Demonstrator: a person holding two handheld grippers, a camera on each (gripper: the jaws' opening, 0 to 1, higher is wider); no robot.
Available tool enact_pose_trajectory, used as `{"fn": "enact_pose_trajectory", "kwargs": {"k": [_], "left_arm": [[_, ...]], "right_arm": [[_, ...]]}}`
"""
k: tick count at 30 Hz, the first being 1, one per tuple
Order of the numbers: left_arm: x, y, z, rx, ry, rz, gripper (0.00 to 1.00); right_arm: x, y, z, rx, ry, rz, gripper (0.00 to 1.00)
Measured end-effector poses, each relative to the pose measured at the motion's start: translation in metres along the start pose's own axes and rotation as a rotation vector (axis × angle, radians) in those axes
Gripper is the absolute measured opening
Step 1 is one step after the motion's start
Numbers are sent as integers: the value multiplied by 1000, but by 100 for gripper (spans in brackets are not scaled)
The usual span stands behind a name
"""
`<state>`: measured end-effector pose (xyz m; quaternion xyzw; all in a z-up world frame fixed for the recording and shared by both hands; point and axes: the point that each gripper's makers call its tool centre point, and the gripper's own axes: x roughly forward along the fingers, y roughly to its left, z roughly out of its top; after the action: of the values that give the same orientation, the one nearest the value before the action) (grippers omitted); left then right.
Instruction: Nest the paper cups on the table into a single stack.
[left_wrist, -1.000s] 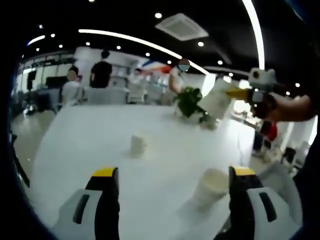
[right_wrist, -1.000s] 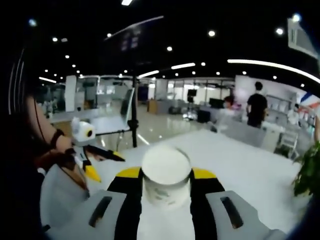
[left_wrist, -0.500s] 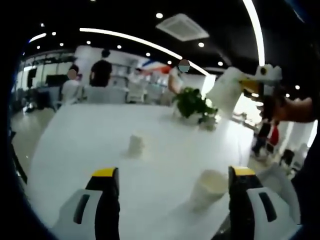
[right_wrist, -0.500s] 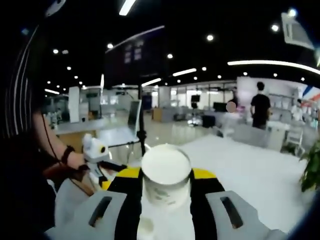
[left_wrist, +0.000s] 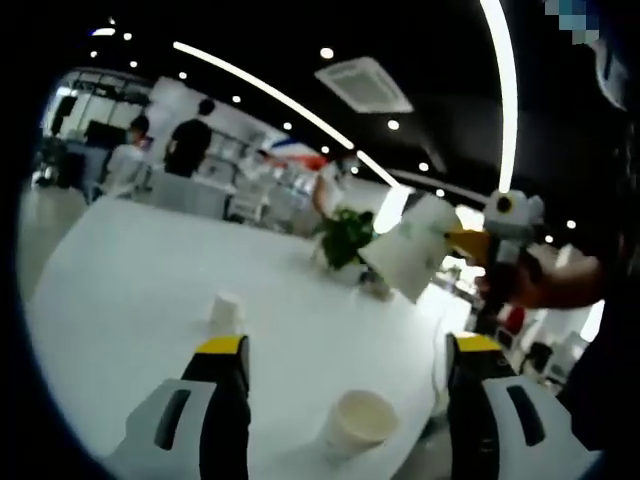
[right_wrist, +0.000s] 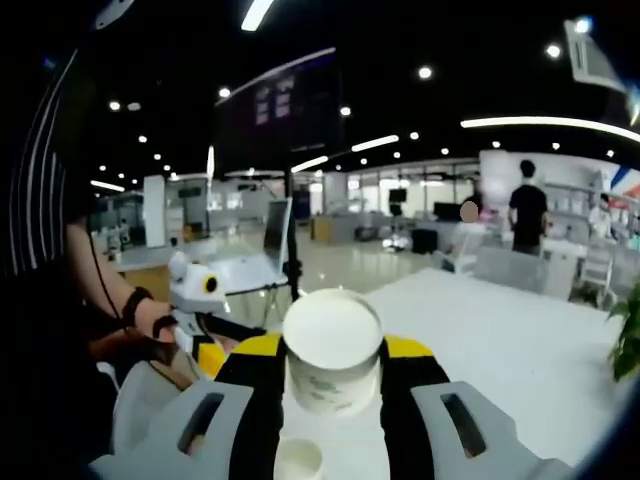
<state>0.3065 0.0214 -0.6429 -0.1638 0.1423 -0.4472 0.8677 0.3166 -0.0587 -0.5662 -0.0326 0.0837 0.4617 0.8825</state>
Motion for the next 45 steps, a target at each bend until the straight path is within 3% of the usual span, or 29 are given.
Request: {"fn": "enact_pose_trajectory", "kwargs": {"k": [8,19,22,36,45], "left_arm": [[13,-29,8,-11,16,-105,73],[24,-55,14,10,45,-196,54],[25,-57,15,34,45,-199,52],[18,-47,27,-3,9,-175,42],[10,-44,30,-12,5,-176,32]], "right_arm": [[3,6,-2,8,-1,18,34],[5,13,-4,19,4,37,34],[5,15,-3,28,-2,44,34],[6,18,-12,44,10,60,34],[2,26,-22,33,13,108,34]]}}
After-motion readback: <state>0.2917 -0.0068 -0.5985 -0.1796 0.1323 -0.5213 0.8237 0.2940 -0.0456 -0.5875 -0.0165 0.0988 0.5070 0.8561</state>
